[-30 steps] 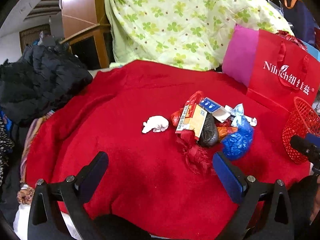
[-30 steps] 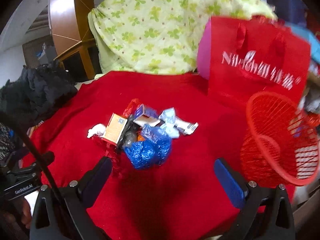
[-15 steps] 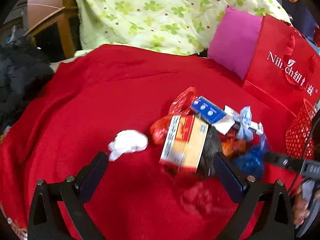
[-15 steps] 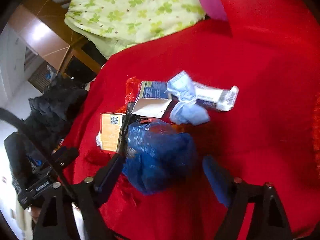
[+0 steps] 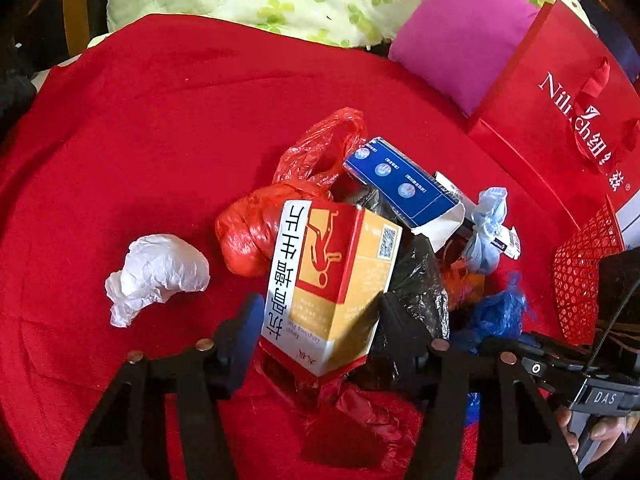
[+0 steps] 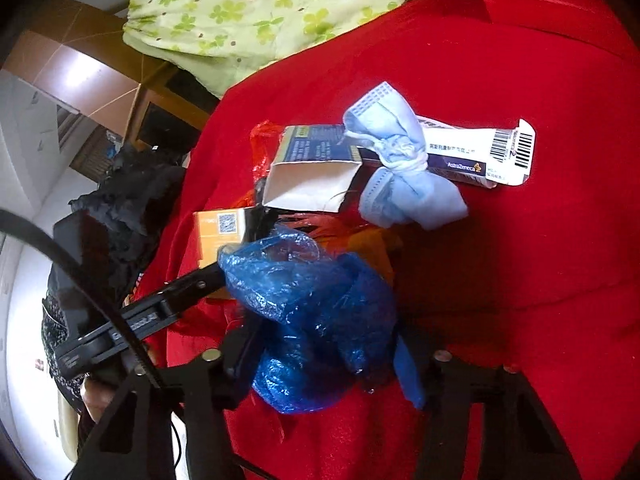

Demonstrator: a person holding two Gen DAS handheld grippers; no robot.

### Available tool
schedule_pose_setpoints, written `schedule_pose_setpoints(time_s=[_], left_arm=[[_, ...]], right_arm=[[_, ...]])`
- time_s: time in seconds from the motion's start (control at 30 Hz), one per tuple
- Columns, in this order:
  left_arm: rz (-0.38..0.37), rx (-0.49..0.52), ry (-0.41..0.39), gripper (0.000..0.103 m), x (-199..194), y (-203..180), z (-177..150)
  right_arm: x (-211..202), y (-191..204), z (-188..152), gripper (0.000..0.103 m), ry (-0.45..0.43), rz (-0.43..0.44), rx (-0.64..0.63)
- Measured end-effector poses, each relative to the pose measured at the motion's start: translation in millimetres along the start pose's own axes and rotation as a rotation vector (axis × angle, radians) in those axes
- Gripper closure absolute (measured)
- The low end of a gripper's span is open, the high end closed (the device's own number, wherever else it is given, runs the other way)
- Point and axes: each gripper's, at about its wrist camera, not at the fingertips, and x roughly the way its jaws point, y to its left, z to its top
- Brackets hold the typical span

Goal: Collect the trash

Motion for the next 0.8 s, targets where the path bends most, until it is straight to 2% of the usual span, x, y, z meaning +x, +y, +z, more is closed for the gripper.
schedule_pose_setpoints(time_s=[0.1,0.43,0.53,0.67,0.8], left_arm=[[-0.014,-0.018,-0.018,0.051,-5.1,2.1,-2.8],[-0.011,-0.021,-0.087,0.053,-44.3,-4.2,-17.4],[-0.008,-0.012,-0.141,0.053,-67.8,-11.4,-20.7],[-0.018,0.011,-0.221,0.053,-103.7,-24.0,-16.8],[-0.032,0.049,-0.290,0.053,-132.5,-48.4,-11.5]], right_arm=[[-3.7,7.9,-0.2,0.051,-0.021,-0.011,-0.041],[-47.1,23.7,-8.4,0.053,-0.140,-0.037,-0.169],[-74.6,26.4,-7.0,0.053,-0.222,-0.037,-0.197],[-122.3,33.6,-8.7,0.053,-0.366,0.005,-0.236],[-167.0,37.2,-16.3,0.053,-0.509,0.010,-0.274]])
